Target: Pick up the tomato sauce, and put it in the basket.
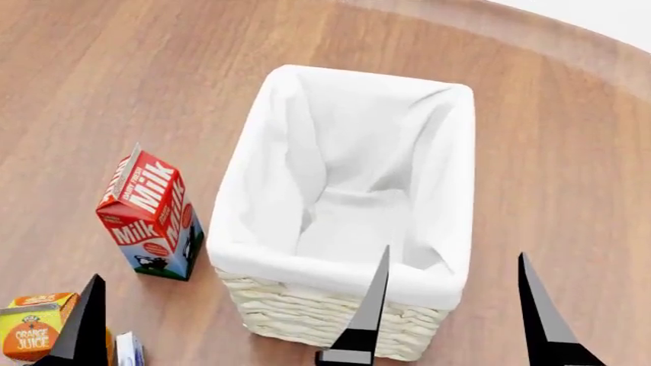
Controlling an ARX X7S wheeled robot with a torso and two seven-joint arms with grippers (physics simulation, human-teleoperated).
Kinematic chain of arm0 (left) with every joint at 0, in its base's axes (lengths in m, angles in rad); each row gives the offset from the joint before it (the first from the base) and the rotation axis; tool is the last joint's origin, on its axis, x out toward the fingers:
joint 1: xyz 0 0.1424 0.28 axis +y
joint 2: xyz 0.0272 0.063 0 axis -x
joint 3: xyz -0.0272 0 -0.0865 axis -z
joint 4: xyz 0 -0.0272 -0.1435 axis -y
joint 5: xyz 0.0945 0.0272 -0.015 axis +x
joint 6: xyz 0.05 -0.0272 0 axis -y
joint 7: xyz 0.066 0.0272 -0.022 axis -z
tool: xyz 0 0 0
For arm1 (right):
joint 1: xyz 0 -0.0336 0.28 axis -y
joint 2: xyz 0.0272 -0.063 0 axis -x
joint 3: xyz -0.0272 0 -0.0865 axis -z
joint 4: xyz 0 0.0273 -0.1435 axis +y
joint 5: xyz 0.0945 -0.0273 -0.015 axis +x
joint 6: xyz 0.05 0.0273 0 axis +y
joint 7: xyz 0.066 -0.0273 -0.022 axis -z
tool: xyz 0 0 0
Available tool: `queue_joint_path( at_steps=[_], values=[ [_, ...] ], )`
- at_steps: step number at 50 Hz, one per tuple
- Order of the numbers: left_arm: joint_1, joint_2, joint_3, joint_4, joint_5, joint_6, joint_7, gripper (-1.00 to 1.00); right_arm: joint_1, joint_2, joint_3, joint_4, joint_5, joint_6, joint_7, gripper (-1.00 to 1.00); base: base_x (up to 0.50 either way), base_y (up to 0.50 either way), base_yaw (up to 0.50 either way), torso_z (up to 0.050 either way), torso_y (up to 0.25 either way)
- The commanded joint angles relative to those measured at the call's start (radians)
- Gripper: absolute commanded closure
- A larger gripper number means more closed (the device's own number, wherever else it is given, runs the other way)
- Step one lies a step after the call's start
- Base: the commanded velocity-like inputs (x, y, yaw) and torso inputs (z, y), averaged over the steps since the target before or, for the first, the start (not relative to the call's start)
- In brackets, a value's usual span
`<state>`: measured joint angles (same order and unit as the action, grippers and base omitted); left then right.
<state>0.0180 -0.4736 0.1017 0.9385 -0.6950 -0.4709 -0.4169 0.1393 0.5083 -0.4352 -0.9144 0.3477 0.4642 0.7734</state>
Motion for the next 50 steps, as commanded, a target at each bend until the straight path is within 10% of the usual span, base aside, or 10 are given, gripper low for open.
queue_joint_path(
  at_steps=[1,20,50],
  values=[
    [-0.039,-0.084,-0.029,0.037,-0.169,-0.086,-0.008,-1.0,-0.011,0.004,0.003,0.021,-0.001,-0.031,-0.006,-1.0,0.0,0.0,0.0,0.0,0.0],
    [-0.078,-0.28,-0.076,0.091,-0.386,-0.172,-0.032,-1.0,-0.02,0.013,0.006,0.022,0.002,-0.044,-0.004,-1.0,0.0,0.0,0.0,0.0,0.0],
    [-0.093,-0.606,0.142,0.069,-0.405,-0.11,-0.18,-1.0,-0.029,0.006,-0.013,0.054,-0.009,-0.08,-0.009,-1.0,0.0,0.0,0.0,0.0,0.0]
  ],
)
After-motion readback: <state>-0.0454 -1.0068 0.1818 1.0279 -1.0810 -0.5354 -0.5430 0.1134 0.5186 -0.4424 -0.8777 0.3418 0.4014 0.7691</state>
